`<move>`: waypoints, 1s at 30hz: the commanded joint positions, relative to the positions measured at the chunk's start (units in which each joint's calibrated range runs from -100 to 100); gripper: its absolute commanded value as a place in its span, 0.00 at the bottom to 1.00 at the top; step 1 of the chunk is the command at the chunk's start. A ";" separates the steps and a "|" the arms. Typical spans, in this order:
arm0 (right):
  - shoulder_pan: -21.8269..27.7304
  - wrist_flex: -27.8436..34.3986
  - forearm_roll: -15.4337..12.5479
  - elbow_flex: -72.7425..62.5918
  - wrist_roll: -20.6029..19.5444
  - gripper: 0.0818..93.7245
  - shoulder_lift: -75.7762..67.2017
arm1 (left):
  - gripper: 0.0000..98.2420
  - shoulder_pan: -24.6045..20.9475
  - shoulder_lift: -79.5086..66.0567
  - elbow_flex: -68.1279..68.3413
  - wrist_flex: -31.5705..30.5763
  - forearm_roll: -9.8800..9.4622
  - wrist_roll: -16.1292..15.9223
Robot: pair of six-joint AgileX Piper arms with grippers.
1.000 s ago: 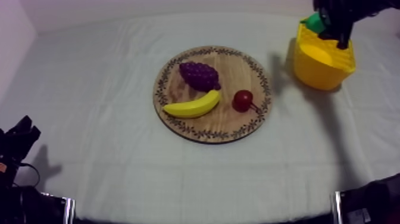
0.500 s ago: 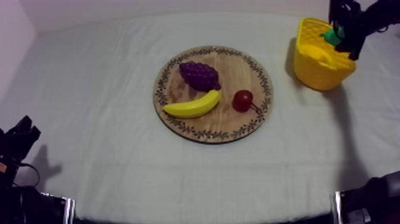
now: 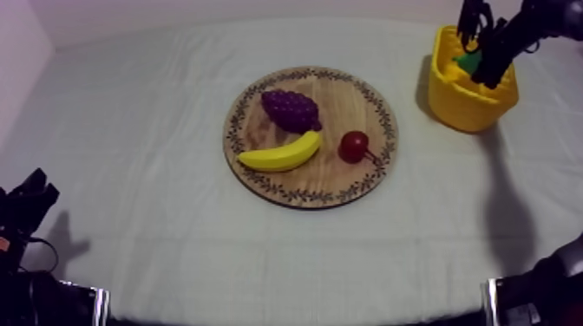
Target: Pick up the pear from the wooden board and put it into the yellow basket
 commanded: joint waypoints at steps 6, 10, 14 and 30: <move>1.00 -1.28 -2.30 -0.45 1.13 0.66 0.19 | 0.00 0.00 -0.01 0.00 -0.01 -0.01 0.00; 1.51 -1.20 -3.93 0.01 1.77 0.67 -1.63 | 0.00 0.00 -0.01 0.00 -0.01 -0.01 0.00; 2.25 -1.89 -6.56 2.44 2.40 0.51 -5.60 | 0.00 0.00 -0.01 0.00 -0.01 -0.01 0.00; 6.81 -11.17 -21.75 30.84 -4.65 0.01 -39.75 | 0.00 0.00 -0.01 0.00 -0.01 -0.01 0.00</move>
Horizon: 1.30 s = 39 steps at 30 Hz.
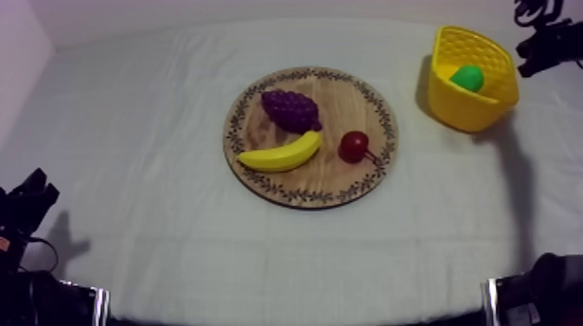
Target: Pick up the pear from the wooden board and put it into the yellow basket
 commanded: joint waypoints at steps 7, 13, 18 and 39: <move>-0.50 -2.19 -4.57 22.10 -8.92 0.01 -23.81 | 0.00 0.00 -0.01 0.00 -0.01 -0.01 0.00; -1.49 -3.41 -4.84 37.92 -12.90 0.01 -41.31 | 0.00 0.00 -0.01 0.00 -0.01 -0.01 0.00; -4.21 -5.96 0.52 50.88 -22.21 0.01 -56.55 | 0.00 0.00 -0.01 0.00 -0.01 -0.01 0.03; -11.56 8.84 19.35 60.37 -39.63 0.01 -86.93 | 0.00 0.00 -0.01 0.00 -0.01 -0.01 -0.01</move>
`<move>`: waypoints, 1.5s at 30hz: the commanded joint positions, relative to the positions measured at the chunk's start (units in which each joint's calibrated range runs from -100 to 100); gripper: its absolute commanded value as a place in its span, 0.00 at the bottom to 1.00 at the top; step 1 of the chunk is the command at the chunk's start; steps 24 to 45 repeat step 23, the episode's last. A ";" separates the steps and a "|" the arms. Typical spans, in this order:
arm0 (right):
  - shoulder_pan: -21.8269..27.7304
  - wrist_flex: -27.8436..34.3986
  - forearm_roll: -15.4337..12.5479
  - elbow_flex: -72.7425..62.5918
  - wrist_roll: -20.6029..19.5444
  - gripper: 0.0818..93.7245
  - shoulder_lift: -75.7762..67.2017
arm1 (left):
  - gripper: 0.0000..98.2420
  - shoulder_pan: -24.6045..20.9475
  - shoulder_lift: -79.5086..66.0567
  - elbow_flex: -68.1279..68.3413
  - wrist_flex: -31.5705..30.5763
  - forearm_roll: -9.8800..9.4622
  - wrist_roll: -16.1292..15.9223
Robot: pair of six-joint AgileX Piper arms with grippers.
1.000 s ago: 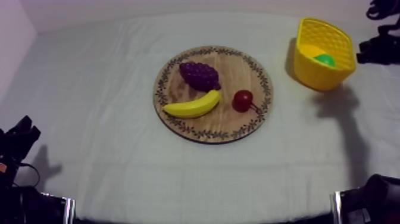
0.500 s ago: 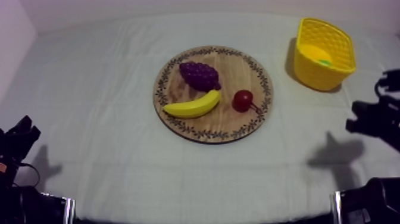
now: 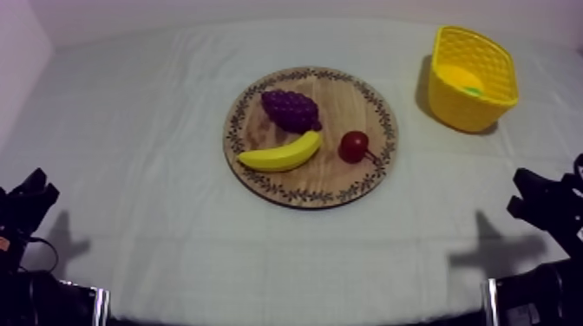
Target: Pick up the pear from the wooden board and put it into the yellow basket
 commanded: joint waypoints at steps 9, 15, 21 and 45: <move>-0.41 -9.02 2.67 2.54 9.52 0.01 -0.05 | 0.00 0.00 -0.01 0.00 -0.01 -0.01 -0.03; -0.42 -9.11 2.73 2.62 11.37 0.01 -0.05 | 0.00 0.00 -0.01 0.00 -0.01 -0.01 -0.03; -0.42 -9.12 2.74 2.63 11.32 0.01 -0.05 | 0.00 0.00 -0.01 0.00 -0.01 -0.01 -0.03; -0.42 -9.13 2.74 2.63 11.30 0.01 -0.05 | 0.00 0.00 -0.01 0.00 -0.01 -0.01 -0.03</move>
